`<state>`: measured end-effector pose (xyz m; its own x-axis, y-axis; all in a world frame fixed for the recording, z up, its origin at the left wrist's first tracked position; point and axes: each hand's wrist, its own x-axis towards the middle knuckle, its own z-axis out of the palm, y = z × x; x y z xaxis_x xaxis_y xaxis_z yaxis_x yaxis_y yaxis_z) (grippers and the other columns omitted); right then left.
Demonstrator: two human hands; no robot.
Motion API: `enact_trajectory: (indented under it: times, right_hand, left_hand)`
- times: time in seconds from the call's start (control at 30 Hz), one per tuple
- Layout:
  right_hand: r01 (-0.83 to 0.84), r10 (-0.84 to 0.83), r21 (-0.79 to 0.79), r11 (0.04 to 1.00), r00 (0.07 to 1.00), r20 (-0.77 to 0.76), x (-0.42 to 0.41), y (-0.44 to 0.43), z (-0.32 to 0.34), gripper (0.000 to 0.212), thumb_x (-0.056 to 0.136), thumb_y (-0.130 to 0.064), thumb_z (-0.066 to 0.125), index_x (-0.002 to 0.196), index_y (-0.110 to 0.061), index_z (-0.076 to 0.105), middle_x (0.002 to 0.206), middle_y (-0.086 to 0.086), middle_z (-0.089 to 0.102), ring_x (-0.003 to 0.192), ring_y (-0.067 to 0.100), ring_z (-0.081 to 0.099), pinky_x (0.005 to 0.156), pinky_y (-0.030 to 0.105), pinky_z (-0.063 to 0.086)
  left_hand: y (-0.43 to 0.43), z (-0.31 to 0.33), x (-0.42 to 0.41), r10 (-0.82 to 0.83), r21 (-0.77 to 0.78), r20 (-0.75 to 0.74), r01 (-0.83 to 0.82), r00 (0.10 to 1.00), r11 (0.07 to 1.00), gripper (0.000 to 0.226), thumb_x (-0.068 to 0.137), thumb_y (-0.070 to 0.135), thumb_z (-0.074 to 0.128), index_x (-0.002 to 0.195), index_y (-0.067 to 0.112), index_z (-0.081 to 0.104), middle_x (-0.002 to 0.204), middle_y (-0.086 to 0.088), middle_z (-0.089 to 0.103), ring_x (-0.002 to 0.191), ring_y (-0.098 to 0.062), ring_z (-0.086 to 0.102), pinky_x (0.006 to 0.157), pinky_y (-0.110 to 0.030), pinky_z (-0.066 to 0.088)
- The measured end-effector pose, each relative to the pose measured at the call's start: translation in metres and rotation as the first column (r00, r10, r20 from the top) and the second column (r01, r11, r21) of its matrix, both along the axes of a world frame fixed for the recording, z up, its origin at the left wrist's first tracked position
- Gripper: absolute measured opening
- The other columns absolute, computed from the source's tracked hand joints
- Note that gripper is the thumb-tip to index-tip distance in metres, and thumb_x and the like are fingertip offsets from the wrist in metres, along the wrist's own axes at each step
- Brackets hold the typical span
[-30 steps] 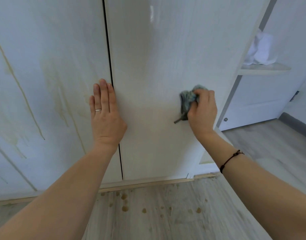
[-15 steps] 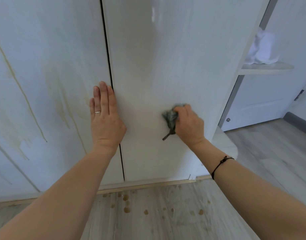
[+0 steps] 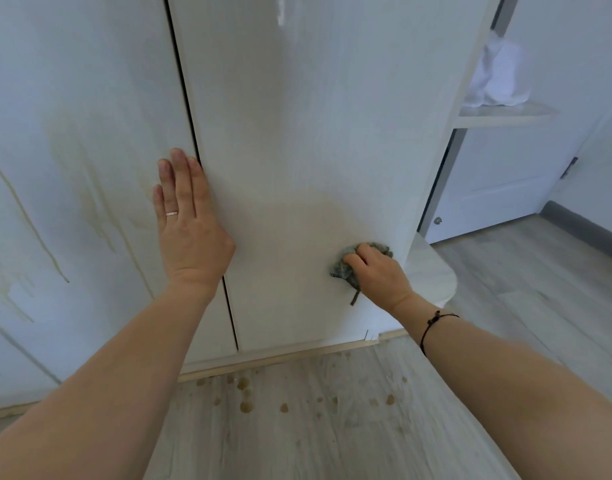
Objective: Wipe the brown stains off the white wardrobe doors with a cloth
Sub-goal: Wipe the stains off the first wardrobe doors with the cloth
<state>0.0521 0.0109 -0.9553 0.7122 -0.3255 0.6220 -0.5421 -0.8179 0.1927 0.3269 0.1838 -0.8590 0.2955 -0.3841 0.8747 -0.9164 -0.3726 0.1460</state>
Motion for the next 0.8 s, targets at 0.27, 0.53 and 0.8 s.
enact_trajectory:
  times: [0.27, 0.53, 0.8]
  right_hand:
    - [0.506, -0.53, 0.44, 0.742, 0.844, -0.077, -0.068, -0.025, -0.01, 0.038, 0.071, 0.011, 0.066, 0.103, -0.007, 0.054, 0.106, 0.015, 0.056, 0.071, 0.036, 0.053, 0.061, 0.035, 0.039]
    - [0.341, -0.7, 0.715, 0.611, 0.654, 0.287, -0.044, -0.021, -0.005, 0.035, 0.078, 0.001, 0.049, 0.094, -0.027, 0.036, 0.106, -0.001, 0.047, 0.06, 0.01, 0.038, 0.05, 0.021, 0.019]
    - [0.09, -0.492, 0.58, 0.81, 0.642, 0.587, -0.012, -0.007, 0.026, 0.026, 0.083, -0.018, 0.054, 0.075, -0.026, 0.032, 0.064, -0.004, 0.042, 0.054, 0.011, 0.038, 0.049, 0.021, 0.027]
  left_hand:
    - [-0.005, -0.001, 0.0, 0.021, -0.027, 0.001, -0.021, 1.0, 0.999, 0.086, 0.078, -0.004, 0.042, 0.158, 0.0, 0.01, 0.165, -0.019, 0.011, 0.153, -0.038, 0.006, 0.126, -0.045, 0.004]
    - [-0.003, -0.002, 0.0, 0.022, -0.018, 0.018, -0.021, 1.0, 1.0, 0.087, 0.077, -0.004, 0.046, 0.157, 0.0, 0.011, 0.165, -0.02, 0.012, 0.153, -0.038, 0.008, 0.125, -0.045, 0.005]
    - [-0.004, -0.002, -0.002, 0.03, -0.046, 0.017, -0.029, 0.999, 0.999, 0.085, 0.076, -0.003, 0.047, 0.156, -0.003, 0.017, 0.163, -0.022, 0.018, 0.151, -0.04, 0.013, 0.125, -0.045, 0.007]
